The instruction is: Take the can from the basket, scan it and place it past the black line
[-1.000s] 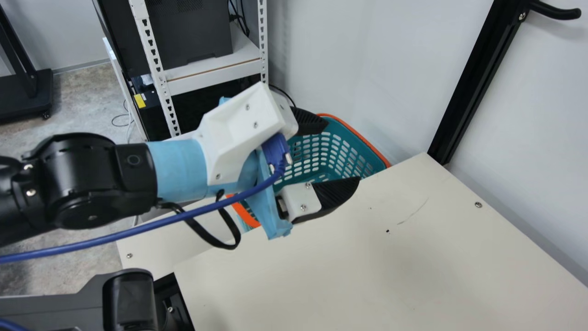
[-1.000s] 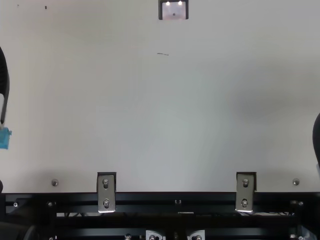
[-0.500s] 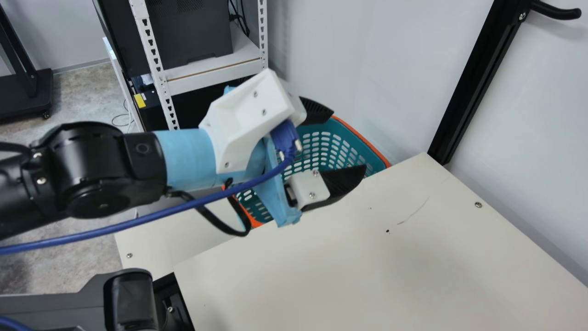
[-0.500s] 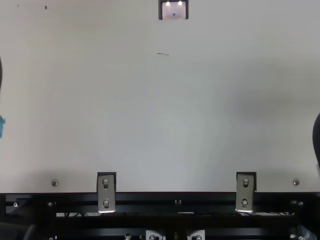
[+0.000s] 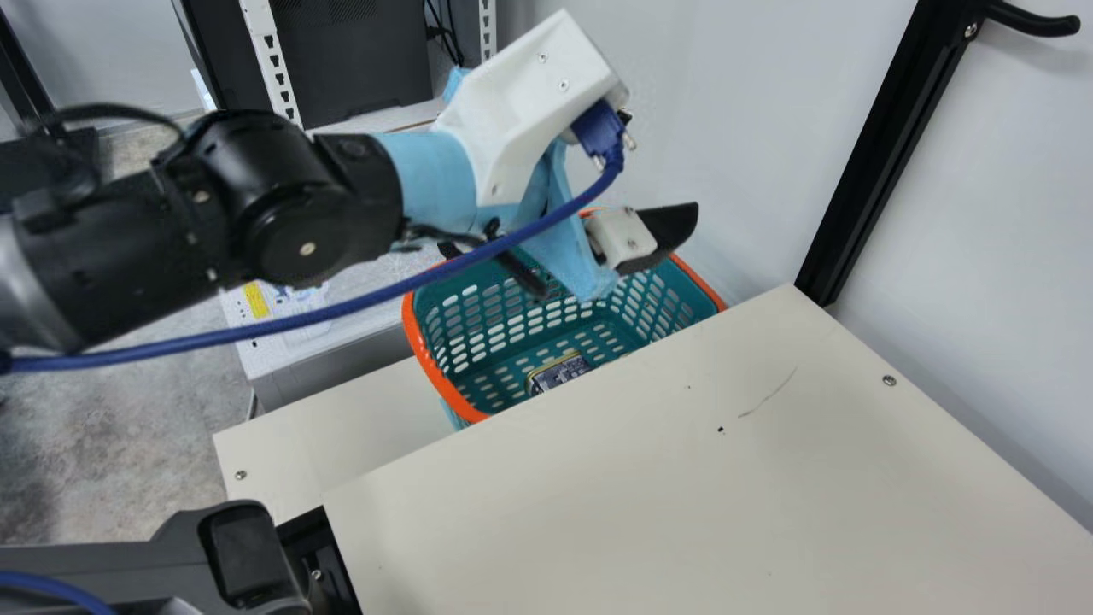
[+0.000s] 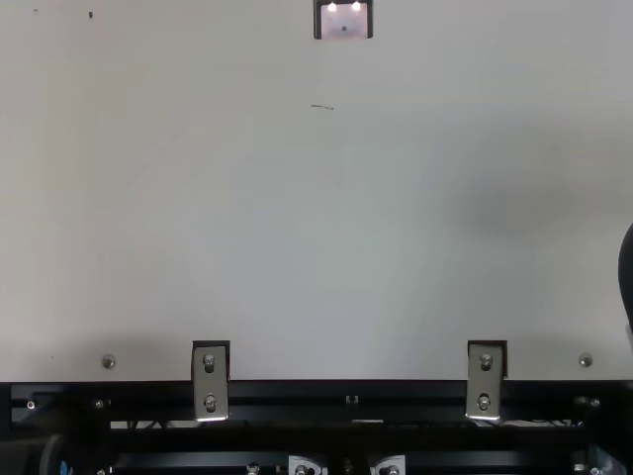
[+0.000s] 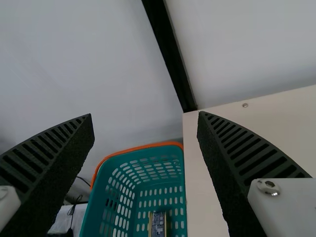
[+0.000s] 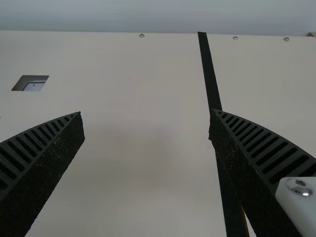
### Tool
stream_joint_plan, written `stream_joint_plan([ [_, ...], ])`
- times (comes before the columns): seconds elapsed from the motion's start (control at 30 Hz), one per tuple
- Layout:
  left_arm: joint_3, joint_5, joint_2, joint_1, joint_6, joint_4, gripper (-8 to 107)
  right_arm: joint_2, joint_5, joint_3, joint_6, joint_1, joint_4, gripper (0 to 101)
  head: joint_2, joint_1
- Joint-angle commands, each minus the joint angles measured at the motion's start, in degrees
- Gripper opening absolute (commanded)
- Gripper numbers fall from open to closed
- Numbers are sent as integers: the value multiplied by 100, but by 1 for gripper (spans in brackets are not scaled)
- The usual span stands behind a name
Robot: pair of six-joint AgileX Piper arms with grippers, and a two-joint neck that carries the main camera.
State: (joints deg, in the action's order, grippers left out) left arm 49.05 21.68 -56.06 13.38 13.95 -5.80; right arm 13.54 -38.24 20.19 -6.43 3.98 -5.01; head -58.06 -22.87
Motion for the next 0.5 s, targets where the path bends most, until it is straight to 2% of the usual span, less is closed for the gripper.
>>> stream_joint_plan([
  [0.0,-1,-48,-190,318,487,407,90,0,0,0,0,0,0,101,-1168,-81],
  [0.47,43,-124,-1343,1708,2754,2053,90,0,0,0,0,0,0,101,-1168,-81],
])
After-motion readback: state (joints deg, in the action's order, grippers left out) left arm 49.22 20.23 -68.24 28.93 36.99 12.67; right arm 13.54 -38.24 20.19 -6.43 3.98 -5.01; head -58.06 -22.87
